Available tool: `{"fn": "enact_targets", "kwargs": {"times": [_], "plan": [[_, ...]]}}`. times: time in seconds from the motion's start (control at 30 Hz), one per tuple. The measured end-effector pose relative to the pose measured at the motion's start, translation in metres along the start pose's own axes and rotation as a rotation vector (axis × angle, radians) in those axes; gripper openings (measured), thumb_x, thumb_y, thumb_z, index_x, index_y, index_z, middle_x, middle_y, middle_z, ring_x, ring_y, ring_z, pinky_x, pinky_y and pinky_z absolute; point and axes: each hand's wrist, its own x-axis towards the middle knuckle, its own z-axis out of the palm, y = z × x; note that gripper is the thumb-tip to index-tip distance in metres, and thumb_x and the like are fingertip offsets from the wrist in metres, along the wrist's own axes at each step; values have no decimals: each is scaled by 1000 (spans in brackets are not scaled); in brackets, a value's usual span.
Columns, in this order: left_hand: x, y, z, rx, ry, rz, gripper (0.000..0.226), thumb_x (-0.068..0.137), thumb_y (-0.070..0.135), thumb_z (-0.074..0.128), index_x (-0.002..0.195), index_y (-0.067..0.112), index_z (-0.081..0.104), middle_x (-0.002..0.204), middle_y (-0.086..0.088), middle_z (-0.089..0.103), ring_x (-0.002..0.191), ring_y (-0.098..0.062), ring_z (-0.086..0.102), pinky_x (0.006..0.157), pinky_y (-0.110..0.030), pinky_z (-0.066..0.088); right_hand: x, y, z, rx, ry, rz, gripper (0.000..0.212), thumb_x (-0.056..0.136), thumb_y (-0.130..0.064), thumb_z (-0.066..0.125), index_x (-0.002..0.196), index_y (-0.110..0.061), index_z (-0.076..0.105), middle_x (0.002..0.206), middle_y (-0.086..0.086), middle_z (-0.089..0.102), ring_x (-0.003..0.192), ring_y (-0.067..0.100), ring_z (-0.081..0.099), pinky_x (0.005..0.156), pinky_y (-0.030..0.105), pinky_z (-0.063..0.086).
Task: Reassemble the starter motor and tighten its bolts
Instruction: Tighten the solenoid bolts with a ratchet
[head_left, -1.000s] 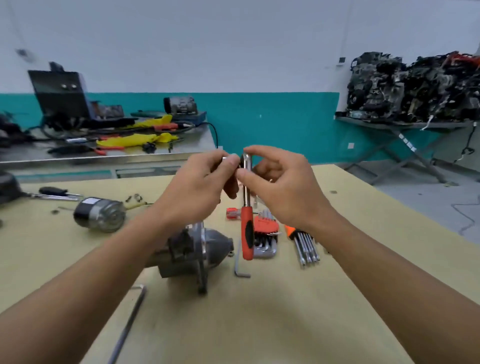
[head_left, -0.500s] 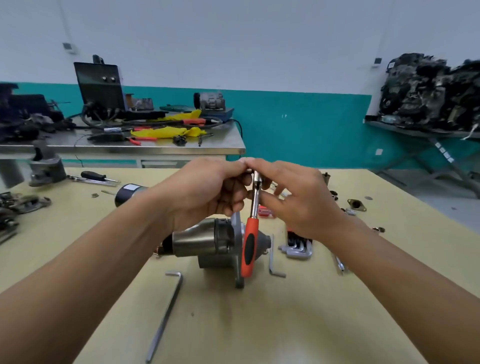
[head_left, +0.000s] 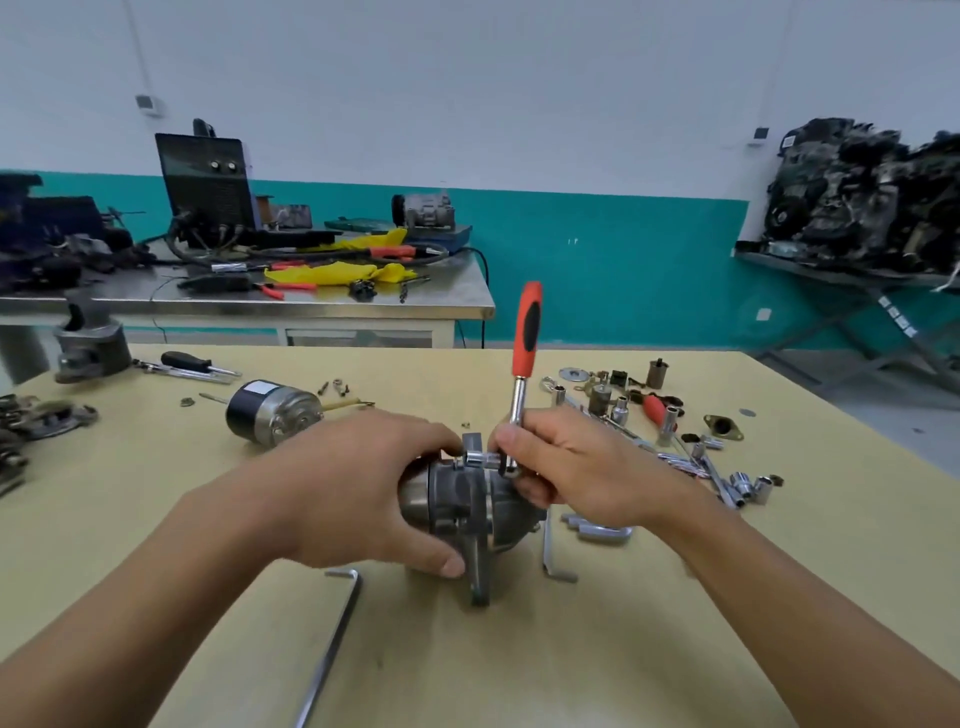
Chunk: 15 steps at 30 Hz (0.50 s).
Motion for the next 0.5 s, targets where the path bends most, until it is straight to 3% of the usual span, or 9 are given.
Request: {"fn": "enact_targets", "kwargs": {"times": [0.07,0.2,0.37,0.5], "plan": [[-1,5,10,64,146,10,59,62,80,64,110,45,56,93,24,58,89,1,53,81,-27,49,1,-2,1,22,-4,29,39,104,-37,40,98,-3,58,56,-10,50,55,8,48,53,17,42],[-6,5,23,70,322,28,67,60,85,43,108,43,64,90,22,65,85,-1,57,73,-32,52,2,-5,-1,9,-4,46,41,103,-39,39,100,-3,58,56,-10,48,55,8,46,52,18,42],[-9,5,32,107,430,79,62,66,78,50,109,37,69,84,17,65,77,-12,63,60,-40,54,7,-10,2,109,-54,97,40,102,-38,39,97,-3,57,55,-11,39,51,8,39,49,19,38],[-8,5,34,150,475,119,60,68,73,60,113,34,70,84,18,67,75,-12,66,52,-39,54,14,-15,0,252,-82,221,36,104,-41,41,94,-9,54,53,-6,30,47,9,31,46,20,28]]}}
